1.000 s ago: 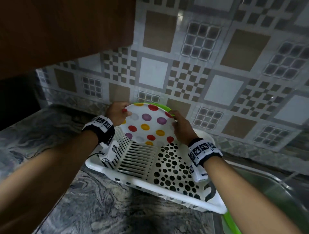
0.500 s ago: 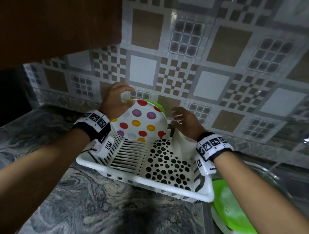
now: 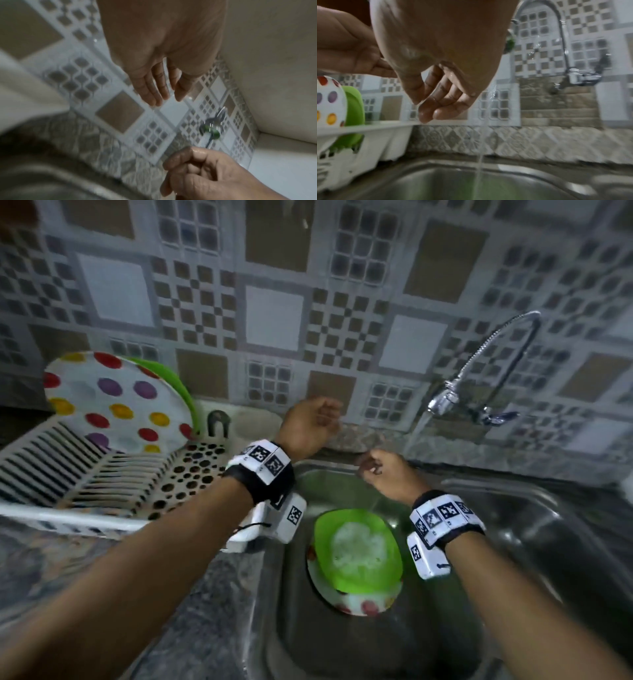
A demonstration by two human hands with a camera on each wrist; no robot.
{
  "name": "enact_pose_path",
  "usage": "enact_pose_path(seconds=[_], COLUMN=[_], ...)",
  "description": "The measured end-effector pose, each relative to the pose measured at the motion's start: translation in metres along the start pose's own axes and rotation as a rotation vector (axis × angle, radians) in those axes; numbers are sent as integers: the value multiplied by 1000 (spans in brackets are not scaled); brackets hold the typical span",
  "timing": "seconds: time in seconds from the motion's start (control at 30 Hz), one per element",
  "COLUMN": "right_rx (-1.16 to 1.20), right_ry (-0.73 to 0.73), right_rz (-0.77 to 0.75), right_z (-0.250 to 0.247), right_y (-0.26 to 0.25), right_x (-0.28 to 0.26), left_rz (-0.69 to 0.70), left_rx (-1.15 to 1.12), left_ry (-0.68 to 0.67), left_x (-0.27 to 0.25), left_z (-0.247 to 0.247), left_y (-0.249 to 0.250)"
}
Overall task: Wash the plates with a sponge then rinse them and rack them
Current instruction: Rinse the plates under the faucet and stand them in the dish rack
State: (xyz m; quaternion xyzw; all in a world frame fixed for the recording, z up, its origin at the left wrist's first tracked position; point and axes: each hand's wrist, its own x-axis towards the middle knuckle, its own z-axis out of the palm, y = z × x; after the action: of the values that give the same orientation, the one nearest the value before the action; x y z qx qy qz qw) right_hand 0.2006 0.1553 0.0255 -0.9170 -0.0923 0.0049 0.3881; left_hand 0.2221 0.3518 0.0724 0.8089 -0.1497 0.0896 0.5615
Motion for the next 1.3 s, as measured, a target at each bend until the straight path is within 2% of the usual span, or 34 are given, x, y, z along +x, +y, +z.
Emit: enact_pose_path(seconds=[0.13, 0.27, 0.37, 0.47, 0.53, 0.6, 0.67, 0.77, 0.9, 1.07, 1.13, 1.3], right_rx=[-109, -172, -201, -161, -135, -124, -154, -253, -277, -184, -162, -55], right_ry=[-102, -334, -428, -389, -377, -378, -430, -501, -477, -451, -408, -256], right_rz=[133, 330, 484, 561, 602, 644, 680, 672, 675, 695, 689, 661], right_z=[-15, -11, 1, 20, 34, 42, 51, 59, 57, 46, 43, 39], right_y=[87, 134, 162, 188, 204, 212, 222, 229, 235, 234, 235, 235], right_x=[-10, -18, -17, -12, -8, -7, -7, -10, -7, 1, 3, -2], left_rz=[-181, -394, -539, -618, -674, -754, -810, -793, -769, -711, -648, -433], left_rx=[25, 127, 154, 116, 98, 49, 130, 133, -29, -270, -322, -200], left_ry=[-46, -82, -78, -36, -67, -101, -131, -178, -25, 150, 157, 175], left_x=[-8, -25, -44, -62, -71, -76, -82, -92, -101, -100, -92, -66], left_z=[92, 143, 164, 172, 174, 175, 176, 179, 186, 186, 180, 160], left_y=[-34, -96, -141, -182, -209, -217, -221, -240, -263, -246, -237, -210])
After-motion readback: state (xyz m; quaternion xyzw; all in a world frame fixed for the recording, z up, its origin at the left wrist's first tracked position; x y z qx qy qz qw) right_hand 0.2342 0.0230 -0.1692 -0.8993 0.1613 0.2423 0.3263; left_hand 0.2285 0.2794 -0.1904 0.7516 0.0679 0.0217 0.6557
